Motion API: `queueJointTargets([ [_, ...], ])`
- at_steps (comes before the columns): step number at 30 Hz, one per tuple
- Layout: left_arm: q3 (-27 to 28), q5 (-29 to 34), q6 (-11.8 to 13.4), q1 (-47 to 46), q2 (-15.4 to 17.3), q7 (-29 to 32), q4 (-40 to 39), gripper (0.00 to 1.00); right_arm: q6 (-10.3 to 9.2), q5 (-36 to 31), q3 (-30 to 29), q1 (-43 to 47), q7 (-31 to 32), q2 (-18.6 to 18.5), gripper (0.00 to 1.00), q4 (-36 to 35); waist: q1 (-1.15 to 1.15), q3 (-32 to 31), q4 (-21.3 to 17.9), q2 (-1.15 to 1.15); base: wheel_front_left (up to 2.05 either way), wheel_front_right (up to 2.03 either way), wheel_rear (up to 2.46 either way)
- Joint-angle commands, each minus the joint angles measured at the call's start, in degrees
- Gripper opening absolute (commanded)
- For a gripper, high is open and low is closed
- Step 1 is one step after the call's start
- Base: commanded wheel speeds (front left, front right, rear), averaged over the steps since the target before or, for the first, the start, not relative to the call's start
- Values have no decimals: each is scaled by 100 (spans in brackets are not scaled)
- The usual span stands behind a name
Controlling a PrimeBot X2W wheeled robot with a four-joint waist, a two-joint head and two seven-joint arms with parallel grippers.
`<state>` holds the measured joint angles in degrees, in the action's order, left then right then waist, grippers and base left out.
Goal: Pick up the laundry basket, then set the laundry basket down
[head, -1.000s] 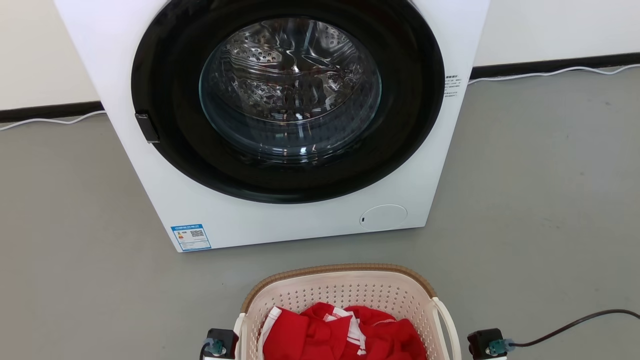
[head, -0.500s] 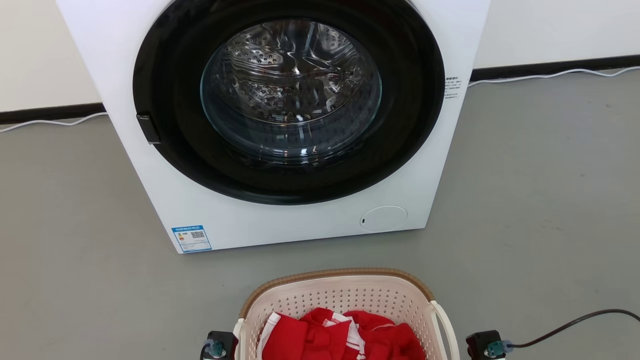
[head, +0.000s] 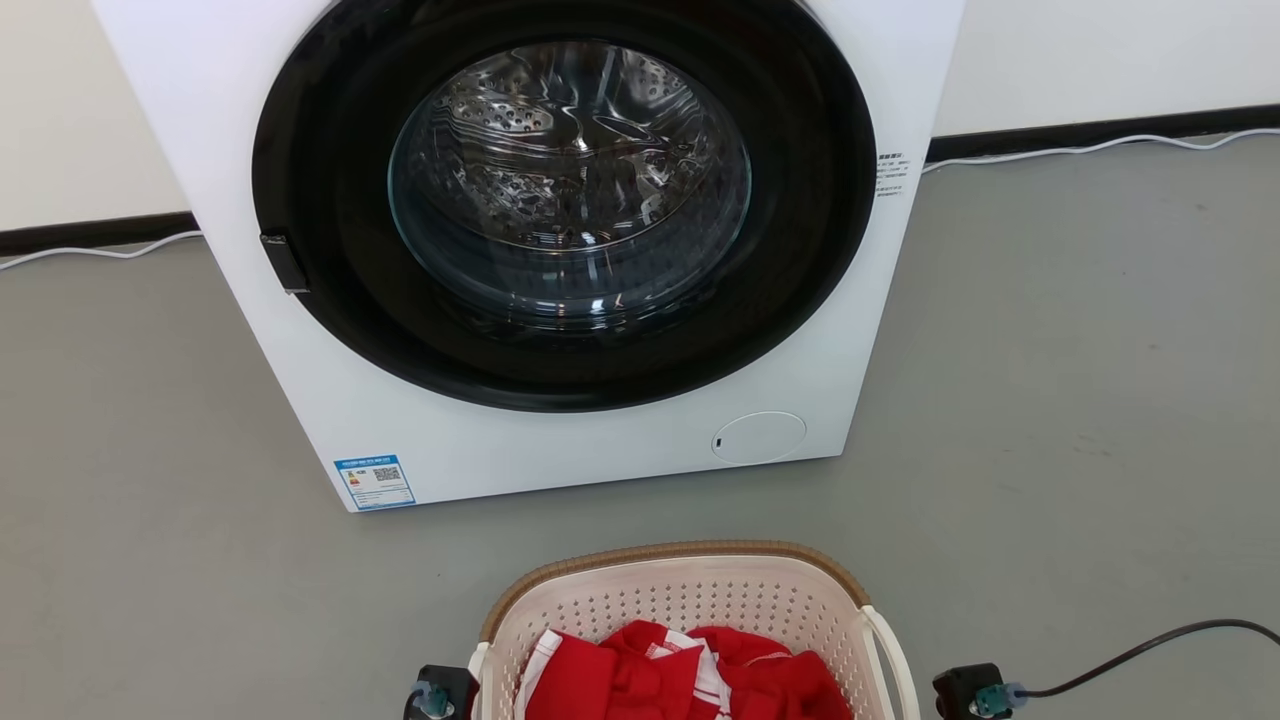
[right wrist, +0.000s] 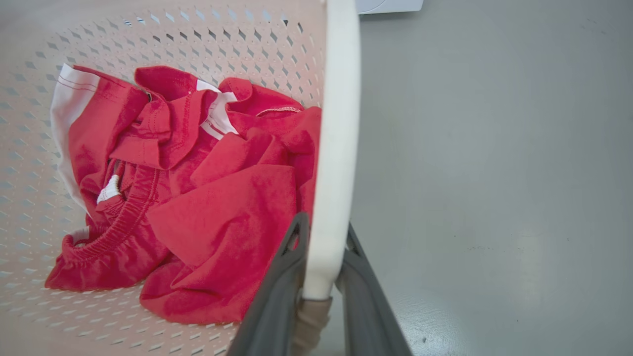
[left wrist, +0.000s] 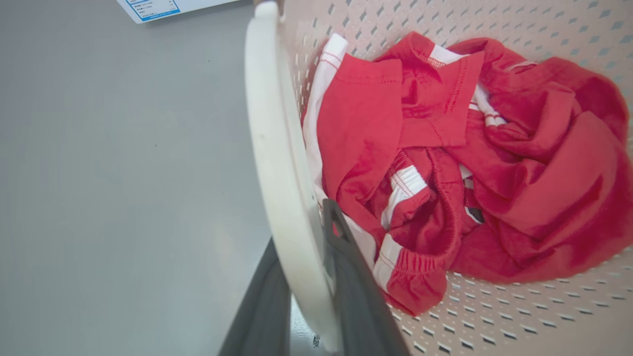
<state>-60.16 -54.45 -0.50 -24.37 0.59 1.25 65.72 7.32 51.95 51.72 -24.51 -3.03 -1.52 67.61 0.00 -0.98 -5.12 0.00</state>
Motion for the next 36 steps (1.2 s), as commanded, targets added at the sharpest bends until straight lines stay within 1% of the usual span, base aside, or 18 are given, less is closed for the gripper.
queueJointTargets([
  [1, 72, -42, 46, -237, 229, -30, 3, 0, 17, 12, 71, -164, -60, -136, 0, 39, 0, 4, 7, 0, 0, 0, 0],
  [36, -324, -349, 253, -297, 229, -23, -185, 0, 17, 451, 429, -269, -95, -136, 0, 39, 0, 75, -89, 0, 0, 0, 0],
])
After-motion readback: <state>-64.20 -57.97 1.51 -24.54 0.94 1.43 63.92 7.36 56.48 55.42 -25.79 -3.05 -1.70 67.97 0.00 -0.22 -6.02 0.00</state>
